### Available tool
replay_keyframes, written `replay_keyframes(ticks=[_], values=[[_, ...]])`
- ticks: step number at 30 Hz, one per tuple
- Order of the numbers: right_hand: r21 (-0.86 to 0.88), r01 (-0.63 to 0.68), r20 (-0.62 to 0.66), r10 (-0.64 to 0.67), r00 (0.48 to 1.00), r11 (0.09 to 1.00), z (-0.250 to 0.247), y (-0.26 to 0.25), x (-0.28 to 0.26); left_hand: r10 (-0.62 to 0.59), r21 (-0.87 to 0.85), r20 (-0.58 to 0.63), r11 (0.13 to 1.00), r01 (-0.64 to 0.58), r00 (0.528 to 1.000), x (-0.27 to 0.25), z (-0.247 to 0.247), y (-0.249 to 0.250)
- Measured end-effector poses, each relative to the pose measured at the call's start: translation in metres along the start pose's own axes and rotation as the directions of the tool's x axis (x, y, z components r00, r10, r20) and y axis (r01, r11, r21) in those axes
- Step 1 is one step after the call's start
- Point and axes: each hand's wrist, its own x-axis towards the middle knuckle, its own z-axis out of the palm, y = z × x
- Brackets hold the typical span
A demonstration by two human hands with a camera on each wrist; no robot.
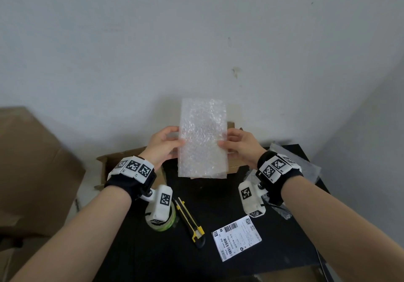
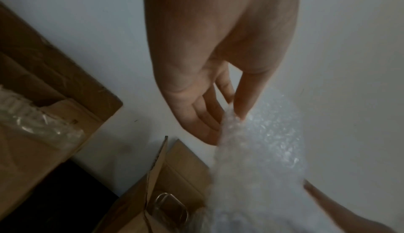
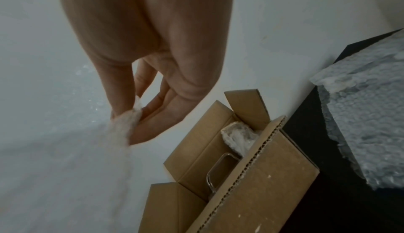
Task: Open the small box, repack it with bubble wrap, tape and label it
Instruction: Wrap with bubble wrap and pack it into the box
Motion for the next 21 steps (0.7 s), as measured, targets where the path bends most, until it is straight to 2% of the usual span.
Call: replay_keyframes(ticks=[9, 15, 18, 21], values=[[0.093, 0.021, -0.067, -0.015, 0.998, 0.995, -0.011, 0.004, 0.0, 0.024, -0.059, 0.054, 0.998, -0.02, 0.998, 0.007, 0.003, -0.007], [0.099, -0.067, -0.085, 0.076, 0.993, 0.993, -0.022, 0.0, 0.003, -0.043, -0.133, 0.108, 0.989, 0.057, 0.993, 0.013, 0.009, -0.001], [0.186, -0.131, -0.012, 0.135, 0.991, 0.974, -0.027, -0.005, 0.007, -0.068, -0.077, 0.066, 0.994, 0.073, 0.996, 0.018, 0.016, 0.0], [0.159, -0.183, 0.019, 0.182, 0.983, 0.97, -0.03, -0.008, 0.016, -0.032, -0.019, -0.018, 0.999, 0.032, 0.999, 0.027, 0.02, -0.003]])
